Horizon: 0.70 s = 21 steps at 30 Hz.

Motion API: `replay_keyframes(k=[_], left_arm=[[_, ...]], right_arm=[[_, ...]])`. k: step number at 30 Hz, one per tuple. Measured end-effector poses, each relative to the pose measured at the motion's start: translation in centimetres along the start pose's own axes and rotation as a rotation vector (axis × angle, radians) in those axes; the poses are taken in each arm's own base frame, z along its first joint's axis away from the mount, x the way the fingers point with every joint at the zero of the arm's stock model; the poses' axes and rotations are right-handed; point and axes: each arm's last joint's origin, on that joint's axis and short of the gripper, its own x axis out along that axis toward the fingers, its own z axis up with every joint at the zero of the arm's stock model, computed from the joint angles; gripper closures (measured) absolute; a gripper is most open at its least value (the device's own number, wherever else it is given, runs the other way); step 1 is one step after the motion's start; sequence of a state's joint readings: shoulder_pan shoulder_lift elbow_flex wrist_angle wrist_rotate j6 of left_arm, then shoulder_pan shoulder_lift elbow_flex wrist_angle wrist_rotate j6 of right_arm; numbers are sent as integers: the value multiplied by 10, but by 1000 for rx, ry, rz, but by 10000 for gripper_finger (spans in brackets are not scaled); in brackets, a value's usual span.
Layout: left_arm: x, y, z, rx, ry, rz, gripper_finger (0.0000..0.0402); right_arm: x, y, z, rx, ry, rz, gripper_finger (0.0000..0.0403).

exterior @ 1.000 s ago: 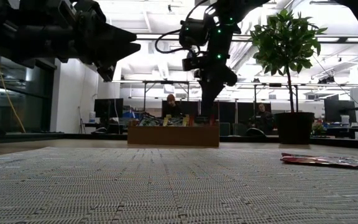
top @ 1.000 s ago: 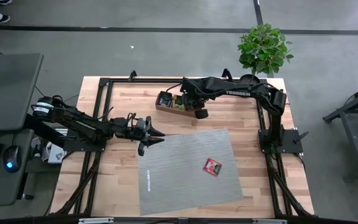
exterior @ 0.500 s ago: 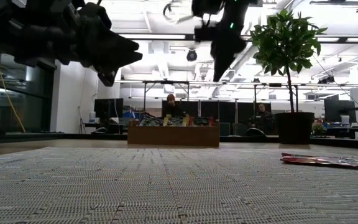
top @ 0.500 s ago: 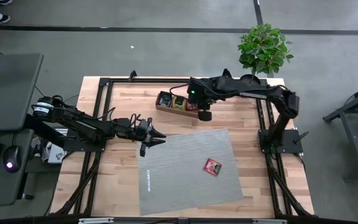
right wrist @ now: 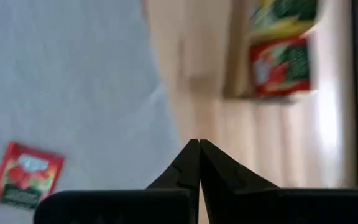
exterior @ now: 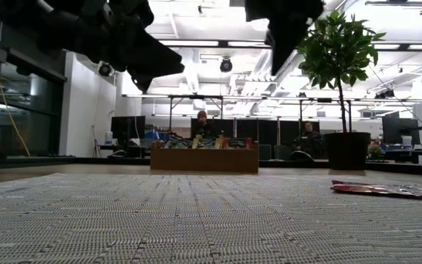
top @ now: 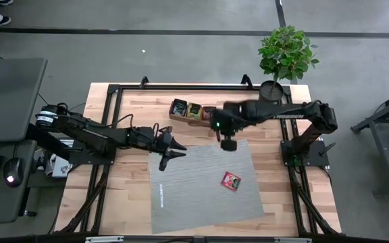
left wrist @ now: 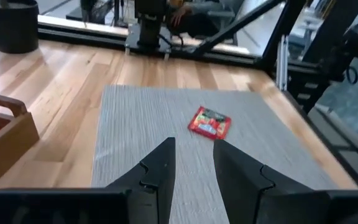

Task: Pick & Place Tea
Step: Put the red tea bag into the right section of the wooden organizer

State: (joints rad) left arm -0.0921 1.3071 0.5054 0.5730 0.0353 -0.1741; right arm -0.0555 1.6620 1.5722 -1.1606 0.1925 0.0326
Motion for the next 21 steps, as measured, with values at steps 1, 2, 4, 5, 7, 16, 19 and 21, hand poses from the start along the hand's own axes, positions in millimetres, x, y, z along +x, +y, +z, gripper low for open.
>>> replay_keyframes(k=[1,2,4,5,7,16,19,21], left_arm=[[1,0,0,8,13,2,293],[1,0,1,11,22,4,293],[1,0,0,11,32,5,293],[1,0,0,11,38,6,293],[1,0,-1,8,44,7,293],[17,2,-14,-19,103,-17,293],[39,1,-16,-22,160,-64,293],[57,1,-16,-9,194,-107,293]], right_arm=[[3,7,-5,5,6,9,400],[8,15,-11,16,12,19,400],[20,31,-29,58,7,55,401],[27,39,-39,83,4,83,401],[38,54,-63,161,-15,120,401],[32,96,-121,421,-207,160,402],[30,106,-133,469,-210,159,402],[33,114,-143,508,-193,164,402]])
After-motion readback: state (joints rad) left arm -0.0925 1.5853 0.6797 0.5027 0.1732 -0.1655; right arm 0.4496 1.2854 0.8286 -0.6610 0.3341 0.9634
